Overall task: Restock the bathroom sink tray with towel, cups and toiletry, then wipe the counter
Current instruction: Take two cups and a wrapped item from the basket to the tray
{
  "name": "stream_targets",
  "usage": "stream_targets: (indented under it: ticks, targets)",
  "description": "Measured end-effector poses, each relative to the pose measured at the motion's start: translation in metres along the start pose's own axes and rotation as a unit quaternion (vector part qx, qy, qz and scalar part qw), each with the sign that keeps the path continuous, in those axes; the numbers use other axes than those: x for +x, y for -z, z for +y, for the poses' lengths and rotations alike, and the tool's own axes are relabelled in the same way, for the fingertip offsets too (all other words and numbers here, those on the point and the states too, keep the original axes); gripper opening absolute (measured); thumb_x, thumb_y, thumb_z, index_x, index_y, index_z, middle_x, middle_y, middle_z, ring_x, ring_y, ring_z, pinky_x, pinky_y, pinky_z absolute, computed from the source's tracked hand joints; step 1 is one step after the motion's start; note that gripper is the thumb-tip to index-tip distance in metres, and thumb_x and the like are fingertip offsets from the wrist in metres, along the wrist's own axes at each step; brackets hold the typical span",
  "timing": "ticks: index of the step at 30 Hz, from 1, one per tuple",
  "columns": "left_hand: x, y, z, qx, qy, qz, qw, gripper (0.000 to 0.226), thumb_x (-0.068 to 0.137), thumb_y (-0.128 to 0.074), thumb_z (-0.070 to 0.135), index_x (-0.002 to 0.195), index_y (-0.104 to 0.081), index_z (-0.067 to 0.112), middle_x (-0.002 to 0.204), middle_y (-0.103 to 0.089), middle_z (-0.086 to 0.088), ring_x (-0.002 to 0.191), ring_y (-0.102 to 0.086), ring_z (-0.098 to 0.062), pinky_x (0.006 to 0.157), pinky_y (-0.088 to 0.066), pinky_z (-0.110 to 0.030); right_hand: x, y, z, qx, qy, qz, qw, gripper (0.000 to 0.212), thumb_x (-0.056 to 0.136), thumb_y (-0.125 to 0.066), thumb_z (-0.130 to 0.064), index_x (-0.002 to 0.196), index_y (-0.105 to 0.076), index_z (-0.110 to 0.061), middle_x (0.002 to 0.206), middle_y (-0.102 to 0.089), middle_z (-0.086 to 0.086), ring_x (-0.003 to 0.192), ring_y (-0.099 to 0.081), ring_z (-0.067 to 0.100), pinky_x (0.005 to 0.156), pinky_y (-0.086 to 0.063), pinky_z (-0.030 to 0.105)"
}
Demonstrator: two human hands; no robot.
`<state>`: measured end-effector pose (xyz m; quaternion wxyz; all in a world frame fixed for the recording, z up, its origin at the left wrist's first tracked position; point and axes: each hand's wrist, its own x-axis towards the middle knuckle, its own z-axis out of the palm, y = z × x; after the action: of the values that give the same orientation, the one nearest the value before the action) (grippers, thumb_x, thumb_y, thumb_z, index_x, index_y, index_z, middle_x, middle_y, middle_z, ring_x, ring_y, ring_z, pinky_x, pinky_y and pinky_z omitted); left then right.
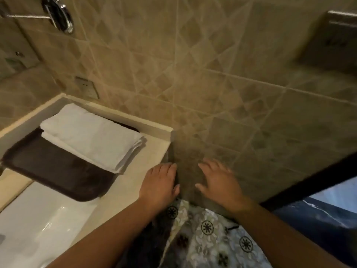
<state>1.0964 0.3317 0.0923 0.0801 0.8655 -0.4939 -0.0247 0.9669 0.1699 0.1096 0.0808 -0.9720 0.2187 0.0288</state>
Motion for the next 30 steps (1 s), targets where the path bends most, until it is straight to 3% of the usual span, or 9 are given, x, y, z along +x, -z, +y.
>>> stream_targets:
  ticks: [7, 11, 15, 19, 23, 30]
  targets:
    - [0.008, -0.023, 0.155, 0.015, -0.147, -0.035, 0.988, 0.061, 0.083, -0.058, 0.046, 0.134, -0.051, 0.012, 0.119, -0.063, -0.009, 0.105, -0.060, -0.031, 0.087, -0.048, -0.043, -0.136, 0.006, 0.111, 0.029, -0.161, 0.033, 0.986, 0.060, 0.085, -0.061, -0.053, 0.134, -0.050, -0.021, 0.130, -0.057, 0.006, 0.119, -0.052, 0.029, 0.103, -0.040, 0.044]
    - [-0.004, -0.036, 0.262, 0.021, -0.232, -0.053, 0.971, 0.063, 0.090, -0.049, 0.048, 0.145, -0.038, 0.018, 0.136, -0.052, -0.004, 0.121, -0.050, -0.027, 0.097, -0.041, -0.042, -0.245, 0.005, 0.172, 0.028, -0.248, 0.065, 0.966, 0.063, 0.083, -0.059, -0.056, 0.137, -0.047, -0.026, 0.141, -0.052, 0.001, 0.130, -0.046, 0.025, 0.108, -0.037, 0.046]
    - [-0.034, -0.052, 0.374, 0.015, -0.303, -0.057, 0.951, 0.061, 0.083, -0.054, 0.048, 0.136, -0.050, 0.019, 0.135, -0.056, -0.004, 0.120, -0.053, -0.026, 0.097, -0.043, -0.042, -0.364, -0.004, 0.221, 0.017, -0.337, 0.074, 0.939, 0.070, 0.086, -0.055, -0.059, 0.146, -0.038, -0.026, 0.153, -0.041, 0.001, 0.140, -0.035, 0.024, 0.113, -0.030, 0.047]
    - [-0.077, -0.071, 0.483, 0.021, -0.378, -0.070, 0.923, 0.059, 0.088, -0.049, 0.051, 0.140, -0.045, 0.022, 0.139, -0.053, 0.001, 0.125, -0.049, -0.022, 0.103, -0.037, -0.041, -0.475, -0.010, 0.261, 0.016, -0.416, 0.073, 0.906, 0.069, 0.087, -0.054, -0.061, 0.145, -0.037, -0.028, 0.151, -0.042, -0.001, 0.139, -0.038, 0.023, 0.112, -0.031, 0.045]
    - [-0.112, -0.087, 0.577, 0.024, -0.448, -0.108, 0.887, 0.053, 0.090, -0.043, 0.053, 0.134, -0.048, 0.025, 0.132, -0.057, 0.003, 0.119, -0.052, -0.021, 0.098, -0.038, -0.040, -0.570, -0.010, 0.291, 0.027, -0.483, 0.064, 0.873, 0.067, 0.084, -0.057, -0.058, 0.141, -0.043, -0.027, 0.139, -0.053, -0.001, 0.128, -0.048, 0.022, 0.105, -0.037, 0.045]
    - [-0.144, -0.114, 0.705, 0.032, -0.548, -0.133, 0.826, 0.052, 0.090, -0.040, 0.053, 0.131, -0.051, 0.023, 0.127, -0.059, 0.000, 0.113, -0.056, -0.024, 0.094, -0.043, -0.042, -0.677, -0.025, 0.333, 0.042, -0.573, 0.058, 0.816, 0.061, 0.087, -0.053, -0.057, 0.139, -0.043, -0.028, 0.137, -0.052, -0.003, 0.126, -0.047, 0.022, 0.105, -0.033, 0.043]
